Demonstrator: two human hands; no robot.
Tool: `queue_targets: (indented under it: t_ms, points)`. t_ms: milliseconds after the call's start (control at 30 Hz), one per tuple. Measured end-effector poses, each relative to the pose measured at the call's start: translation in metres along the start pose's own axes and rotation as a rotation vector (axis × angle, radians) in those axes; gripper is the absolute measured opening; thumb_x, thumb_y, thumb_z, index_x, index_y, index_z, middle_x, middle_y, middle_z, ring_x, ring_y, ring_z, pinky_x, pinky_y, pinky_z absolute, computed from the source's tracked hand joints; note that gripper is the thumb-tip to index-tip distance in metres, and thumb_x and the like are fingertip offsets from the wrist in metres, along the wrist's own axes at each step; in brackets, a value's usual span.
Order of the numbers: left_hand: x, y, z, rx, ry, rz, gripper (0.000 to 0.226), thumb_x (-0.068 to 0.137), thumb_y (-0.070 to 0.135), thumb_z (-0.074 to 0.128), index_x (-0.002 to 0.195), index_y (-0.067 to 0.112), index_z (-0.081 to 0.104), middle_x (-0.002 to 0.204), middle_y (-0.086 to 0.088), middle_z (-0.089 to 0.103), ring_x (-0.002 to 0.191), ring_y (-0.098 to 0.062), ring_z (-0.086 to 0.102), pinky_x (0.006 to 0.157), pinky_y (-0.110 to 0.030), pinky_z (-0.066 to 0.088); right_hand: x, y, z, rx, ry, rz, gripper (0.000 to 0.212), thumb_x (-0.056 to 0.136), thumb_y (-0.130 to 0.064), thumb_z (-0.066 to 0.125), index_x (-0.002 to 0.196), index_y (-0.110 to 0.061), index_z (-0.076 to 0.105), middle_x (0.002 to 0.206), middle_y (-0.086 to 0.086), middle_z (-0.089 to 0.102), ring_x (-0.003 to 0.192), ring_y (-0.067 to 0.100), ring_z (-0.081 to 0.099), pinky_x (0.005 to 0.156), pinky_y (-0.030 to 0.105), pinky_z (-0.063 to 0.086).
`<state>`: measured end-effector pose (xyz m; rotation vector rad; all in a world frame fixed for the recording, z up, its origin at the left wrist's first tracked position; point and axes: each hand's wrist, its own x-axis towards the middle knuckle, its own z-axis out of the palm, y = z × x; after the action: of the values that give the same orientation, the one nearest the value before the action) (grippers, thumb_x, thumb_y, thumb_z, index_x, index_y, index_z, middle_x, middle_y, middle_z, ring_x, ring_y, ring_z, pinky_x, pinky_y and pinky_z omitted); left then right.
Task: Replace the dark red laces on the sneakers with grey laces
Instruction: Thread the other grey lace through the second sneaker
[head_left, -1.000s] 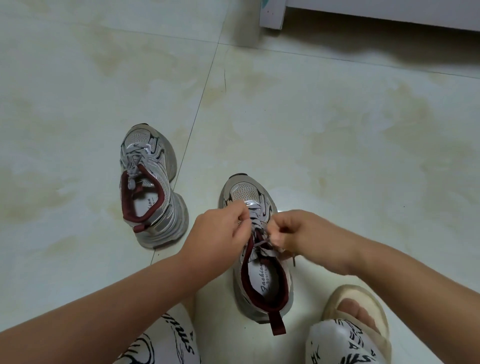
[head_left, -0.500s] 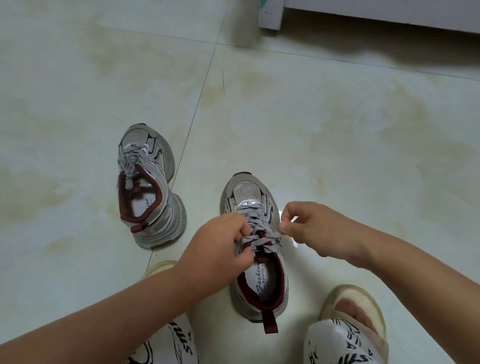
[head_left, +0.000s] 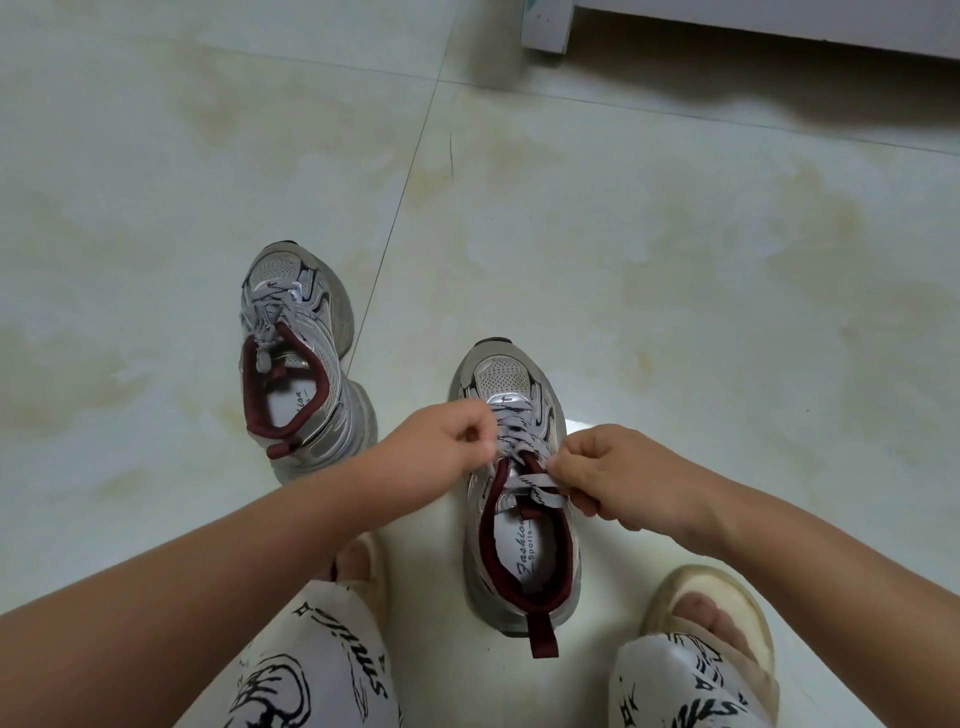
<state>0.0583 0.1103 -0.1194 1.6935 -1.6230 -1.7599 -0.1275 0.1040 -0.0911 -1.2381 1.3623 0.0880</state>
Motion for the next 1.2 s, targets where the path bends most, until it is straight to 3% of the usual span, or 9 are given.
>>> queue_targets:
  t_ms: [100,267,400,567,633,733,967,1100,1200]
  points:
    - [0.003,0.000,-0.003,-0.116,0.035,-0.051,0.029,0.089,0.013,0.053,0.065,0.029,0.059,0.073,-0.005,0.054,0.072,-0.018,0.044,0.075,-0.035,0.038,0.000,0.002,0.002,-0.015,0.004,-0.029,0.032,0.092,-0.023,0.051,0.062,-0.016,0.042,0.058,-0.003,0.043,0.045,0.005,0.034,0.041,0.010,0.027]
    - [-0.006,0.012,-0.012,0.016,-0.127,0.033,0.023,0.081,-0.002,0.064,0.079,0.020,0.060,0.076,0.003,0.054,0.057,0.006,0.049,0.064,-0.007,0.042,0.003,0.001,0.003,0.007,0.024,-0.070,0.034,0.090,-0.023,0.057,0.059,-0.019,0.043,0.060,-0.005,0.045,0.057,0.009,0.038,0.055,0.019,0.032]
    - [-0.001,0.008,-0.006,0.073,-0.062,0.060,0.022,0.080,0.006,0.068,0.069,0.021,0.056,0.077,-0.005,0.056,0.065,-0.007,0.049,0.068,-0.022,0.043,0.004,0.002,0.004,-0.020,0.034,-0.088,0.036,0.090,-0.022,0.057,0.058,-0.019,0.041,0.061,-0.003,0.044,0.057,0.011,0.037,0.054,0.021,0.031]
    - [0.000,-0.002,0.009,-0.009,0.222,-0.003,0.017,0.087,0.017,0.060,0.071,0.016,0.054,0.070,-0.006,0.053,0.067,-0.016,0.046,0.069,-0.034,0.044,0.004,0.003,0.003,-0.026,0.043,-0.091,0.034,0.091,-0.021,0.056,0.060,-0.019,0.040,0.061,-0.004,0.043,0.056,0.010,0.036,0.050,0.017,0.029]
    - [-0.005,-0.001,0.011,0.064,0.188,0.047,0.014,0.083,0.020,0.065,0.076,0.020,0.053,0.075,-0.002,0.056,0.067,-0.009,0.049,0.067,-0.031,0.046,0.005,0.002,0.003,-0.032,0.056,-0.095,0.034,0.090,-0.022,0.058,0.059,-0.019,0.042,0.060,-0.005,0.044,0.054,0.008,0.036,0.050,0.016,0.029]
    - [-0.010,0.002,0.013,0.203,0.089,0.065,0.029,0.073,0.024,0.075,0.084,0.026,0.048,0.078,0.010,0.053,0.059,0.004,0.046,0.058,-0.015,0.040,0.006,0.003,0.006,-0.042,0.063,-0.121,0.034,0.085,-0.023,0.065,0.058,-0.019,0.045,0.057,-0.006,0.044,0.053,0.008,0.038,0.055,0.020,0.032]
    - [-0.012,-0.007,0.027,0.231,0.282,0.039,0.022,0.074,0.014,0.062,0.078,0.022,0.042,0.067,0.005,0.050,0.058,-0.010,0.042,0.061,-0.030,0.041,-0.014,-0.007,-0.023,-0.109,-0.042,-0.128,0.042,0.082,-0.008,0.062,0.049,-0.017,0.038,0.040,-0.011,0.031,0.040,0.004,0.028,0.043,0.013,0.024]
    - [-0.017,-0.004,0.032,0.419,0.366,0.098,0.019,0.077,0.016,0.058,0.083,0.022,0.042,0.076,0.007,0.048,0.064,-0.012,0.045,0.058,-0.022,0.037,-0.020,-0.009,-0.022,-0.343,-0.130,-0.084,0.039,0.083,-0.013,0.062,0.052,-0.017,0.039,0.049,-0.008,0.034,0.044,0.005,0.029,0.045,0.015,0.025]
    - [-0.020,-0.006,0.032,0.657,0.337,0.357,0.024,0.074,0.014,0.060,0.095,0.021,0.052,0.090,0.006,0.047,0.078,-0.012,0.046,0.062,-0.016,0.035,-0.016,-0.008,-0.009,-0.603,-0.154,-0.079,0.037,0.087,-0.027,0.061,0.056,-0.019,0.041,0.058,-0.007,0.040,0.053,0.006,0.036,0.052,0.019,0.030]
